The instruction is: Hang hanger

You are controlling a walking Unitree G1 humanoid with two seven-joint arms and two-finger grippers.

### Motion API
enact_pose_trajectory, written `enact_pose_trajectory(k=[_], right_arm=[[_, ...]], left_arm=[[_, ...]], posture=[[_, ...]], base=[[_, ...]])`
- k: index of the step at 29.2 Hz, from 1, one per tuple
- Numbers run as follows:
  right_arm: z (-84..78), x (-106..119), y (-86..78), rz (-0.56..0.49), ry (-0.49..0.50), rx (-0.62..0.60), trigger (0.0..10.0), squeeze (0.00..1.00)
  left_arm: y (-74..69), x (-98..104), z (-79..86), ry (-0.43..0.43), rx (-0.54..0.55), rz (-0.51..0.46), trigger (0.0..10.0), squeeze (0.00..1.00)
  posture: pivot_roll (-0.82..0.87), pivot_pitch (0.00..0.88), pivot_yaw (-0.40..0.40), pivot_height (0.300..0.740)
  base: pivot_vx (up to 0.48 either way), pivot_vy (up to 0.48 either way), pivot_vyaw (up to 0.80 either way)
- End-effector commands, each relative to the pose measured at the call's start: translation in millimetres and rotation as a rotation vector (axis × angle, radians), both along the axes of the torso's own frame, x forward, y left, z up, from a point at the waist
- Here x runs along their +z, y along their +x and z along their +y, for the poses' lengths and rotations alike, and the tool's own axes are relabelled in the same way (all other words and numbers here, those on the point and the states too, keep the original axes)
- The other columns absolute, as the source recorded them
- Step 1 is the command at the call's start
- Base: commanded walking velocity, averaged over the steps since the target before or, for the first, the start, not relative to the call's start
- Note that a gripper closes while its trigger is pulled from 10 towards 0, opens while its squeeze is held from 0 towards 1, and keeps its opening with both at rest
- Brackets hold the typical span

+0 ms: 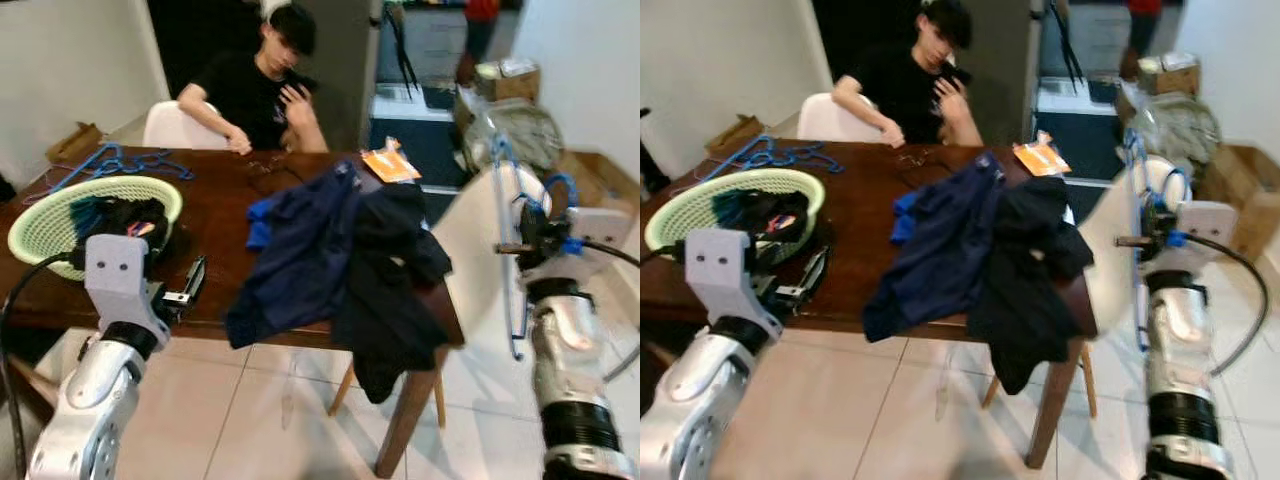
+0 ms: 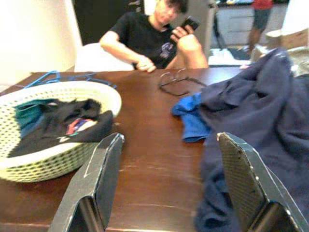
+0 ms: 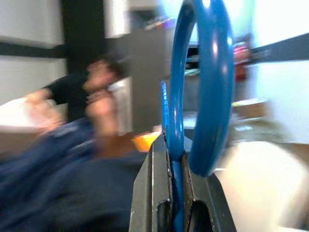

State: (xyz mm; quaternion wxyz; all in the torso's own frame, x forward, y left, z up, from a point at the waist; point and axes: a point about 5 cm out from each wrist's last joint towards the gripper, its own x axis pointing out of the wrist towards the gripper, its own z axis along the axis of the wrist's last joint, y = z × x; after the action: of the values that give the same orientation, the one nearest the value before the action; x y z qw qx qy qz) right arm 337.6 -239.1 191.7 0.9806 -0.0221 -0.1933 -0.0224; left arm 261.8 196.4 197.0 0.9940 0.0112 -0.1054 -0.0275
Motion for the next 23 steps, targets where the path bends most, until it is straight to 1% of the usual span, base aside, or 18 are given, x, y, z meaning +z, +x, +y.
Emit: enact_pose_trajectory(k=[1,2,3,4,5,6,7,9,12,13,14,16,18,19,21,22,23], right_arm=[[3.9,7.5,2.0,-0.009,-0.008,0.013,10.0,0.00],[12.8,12.2,3.0,-0.025,0.010,0.059,10.0,0.00],[26.2,14.0,2.4,-0.025,0.012,0.141,10.0,0.00],[26.2,14.0,2.4,-0.025,0.012,0.141,10.0,0.00],[35.4,14.8,1.2,-0.024,0.012,0.198,10.0,0.00],[51.1,12.2,-3.2,-0.011,0.016,0.286,10.0,0.00],[62.5,10.4,-10.2,0.012,0.027,0.342,10.0,0.00],[73.6,7.2,-19.0,0.042,0.050,0.379,10.0,0.00],[74.4,7.0,-20.2,0.048,0.054,0.377,10.0,0.00],[75.2,7.1,-21.4,0.054,0.067,0.376,10.0,0.00],[75.5,7.7,-22.1,0.056,0.094,0.373,10.0,0.00],[75.5,7.7,-22.1,0.056,0.094,0.373,10.0,0.00],[77.3,13.1,-21.0,0.055,0.137,0.386,10.0,0.00],[77.3,13.1,-21.0,0.055,0.137,0.386,10.0,0.00],[79.5,18.0,-20.0,0.050,0.150,0.408,10.0,0.00],[79.5,18.0,-20.0,0.050,0.150,0.408,10.0,0.00],[83.0,19.2,-20.1,0.058,0.118,0.432,10.0,0.00]], left_arm=[[1.0,6.7,-3.4,0.011,-0.021,-0.021,10.0,0.00],[1.2,9.0,-5.3,0.019,-0.026,-0.031,10.0,0.00],[0.8,10.0,-5.9,0.022,-0.025,-0.033,10.0,0.00],[0.8,10.0,-5.9,0.022,-0.025,-0.033,10.0,0.00],[0.5,10.6,-6.1,0.023,-0.023,-0.033,10.0,0.00],[0.1,11.1,-3.2,0.029,-0.004,-0.031,10.0,0.00],[-0.3,12.6,3.0,0.033,0.029,-0.026,10.0,0.00],[-1.6,16.7,14.4,0.046,0.077,-0.028,10.0,0.00],[-1.9,17.7,16.6,0.049,0.085,-0.030,10.0,0.00],[-2.9,21.9,22.0,0.060,0.103,-0.043,10.0,0.00],[-4.1,28.5,28.0,0.073,0.120,-0.066,10.0,0.00],[-4.1,28.5,28.0,0.073,0.120,-0.066,10.0,0.00],[-5.2,45.2,40.7,0.100,0.165,-0.121,10.0,0.00],[-5.2,45.2,40.7,0.100,0.165,-0.121,10.0,0.00],[-5.2,53.4,46.0,0.101,0.186,-0.148,10.0,0.00],[-5.2,53.4,46.0,0.101,0.186,-0.148,10.0,0.00],[-5.2,54.7,47.5,0.095,0.196,-0.152,10.0,0.00]], posture=[[0.09,0.000,-0.002,0.740],[0.09,0.000,-0.002,0.740],[0.09,0.000,-0.001,0.740],[0.09,0.000,-0.001,0.740],[0.09,0.000,-0.001,0.740],[0.09,0.000,-0.004,0.740],[0.10,0.000,-0.006,0.740],[0.10,0.000,-0.006,0.740],[0.10,0.000,-0.006,0.740],[0.10,0.000,-0.011,0.740],[0.11,0.000,-0.013,0.740],[0.11,0.000,-0.013,0.740],[0.11,0.000,-0.017,0.740],[0.11,0.000,-0.017,0.740],[0.11,0.000,-0.017,0.740],[0.11,0.000,-0.017,0.740],[0.11,0.000,-0.017,0.740]], base=[[0.000,0.000,0.80],[0.000,0.000,0.80],[0.000,0.000,0.80],[0.000,0.000,0.80],[0.000,0.000,0.80],[0.000,0.000,0.79],[0.000,0.000,0.00],[0.000,0.000,0.00],[0.000,0.000,0.00],[0.000,0.000,0.00],[0.398,0.000,0.00],[0.398,0.000,0.00],[0.480,0.000,0.00],[0.480,0.000,0.00],[0.480,0.000,0.00],[0.480,0.000,0.00],[0.480,0.000,0.00]])
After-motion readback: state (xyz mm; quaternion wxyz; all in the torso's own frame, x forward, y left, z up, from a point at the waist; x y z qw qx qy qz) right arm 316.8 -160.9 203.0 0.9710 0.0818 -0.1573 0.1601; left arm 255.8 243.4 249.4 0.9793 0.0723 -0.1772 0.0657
